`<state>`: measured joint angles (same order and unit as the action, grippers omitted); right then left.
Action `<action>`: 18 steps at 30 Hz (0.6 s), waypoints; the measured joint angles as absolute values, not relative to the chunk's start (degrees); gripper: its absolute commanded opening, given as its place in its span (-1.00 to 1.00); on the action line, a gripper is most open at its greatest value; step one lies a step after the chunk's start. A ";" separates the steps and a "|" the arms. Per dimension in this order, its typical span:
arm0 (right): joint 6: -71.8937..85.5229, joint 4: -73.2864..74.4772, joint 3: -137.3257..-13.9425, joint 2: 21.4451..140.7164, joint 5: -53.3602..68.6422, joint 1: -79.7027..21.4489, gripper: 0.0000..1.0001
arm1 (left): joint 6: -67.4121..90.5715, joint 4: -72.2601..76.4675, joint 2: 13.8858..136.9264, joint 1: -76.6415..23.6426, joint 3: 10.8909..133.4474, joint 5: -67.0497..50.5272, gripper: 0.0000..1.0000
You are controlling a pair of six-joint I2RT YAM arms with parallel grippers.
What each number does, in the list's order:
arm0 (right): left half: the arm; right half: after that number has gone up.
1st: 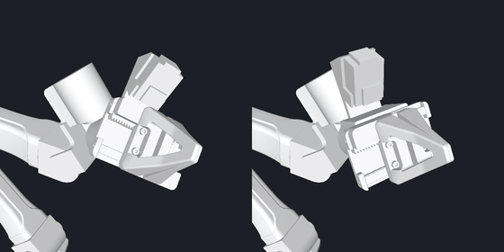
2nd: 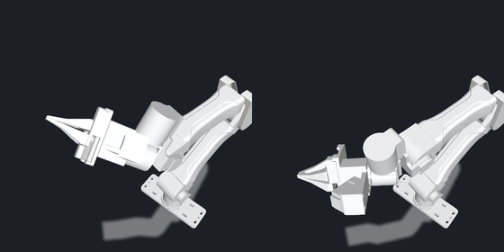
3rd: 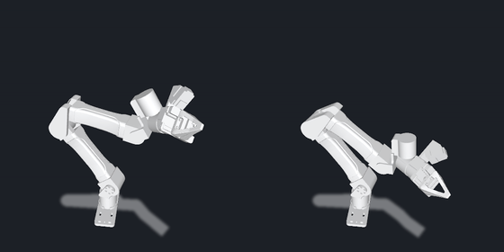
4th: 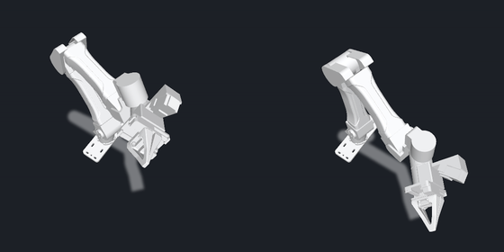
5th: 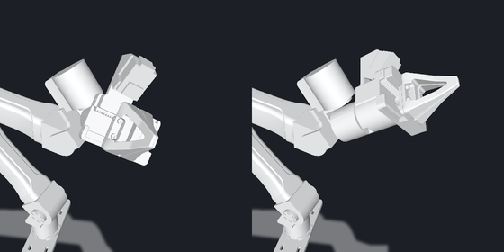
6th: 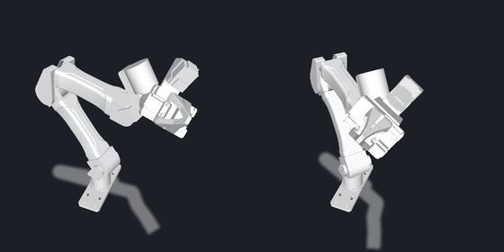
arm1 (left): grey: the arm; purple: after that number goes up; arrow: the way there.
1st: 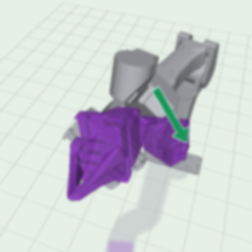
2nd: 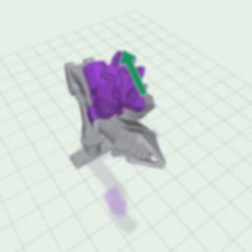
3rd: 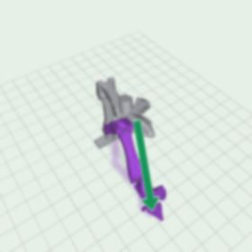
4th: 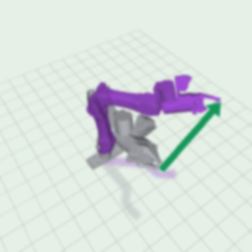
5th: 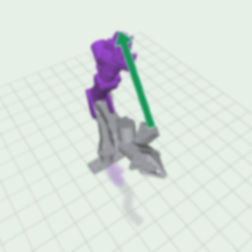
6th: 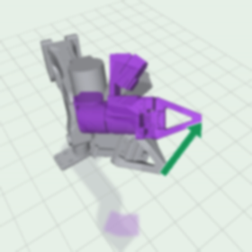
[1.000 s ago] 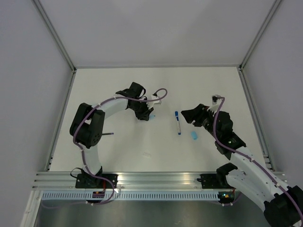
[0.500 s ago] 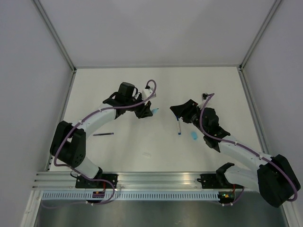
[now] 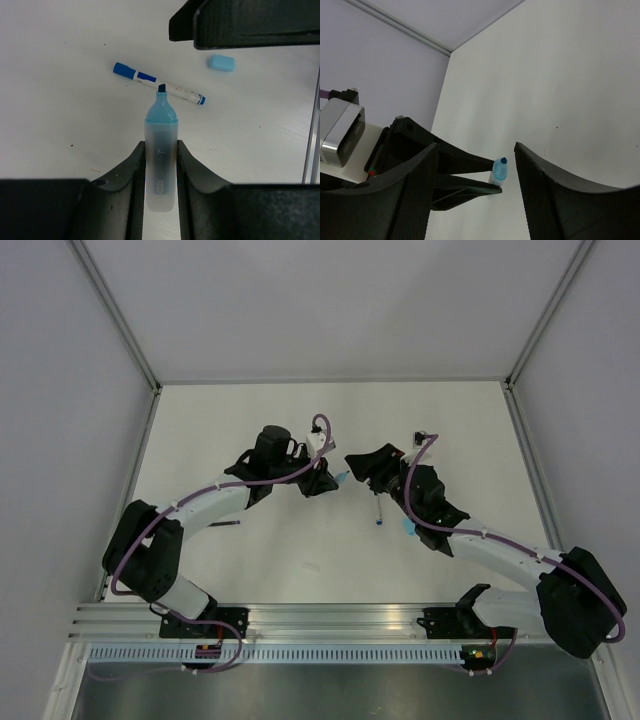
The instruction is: Insert the pens into the pen caps
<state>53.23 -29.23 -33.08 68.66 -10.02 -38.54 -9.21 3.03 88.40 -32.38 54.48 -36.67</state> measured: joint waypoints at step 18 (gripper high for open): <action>51.37 -31.81 -33.12 73.41 -12.82 -42.46 0.10 | -5.32 11.07 86.19 -33.58 51.81 -37.60 -0.95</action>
<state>51.37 -31.81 -33.12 73.41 -12.82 -42.46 -5.32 11.07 86.19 -33.58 51.81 -37.60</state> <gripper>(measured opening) 0.586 0.309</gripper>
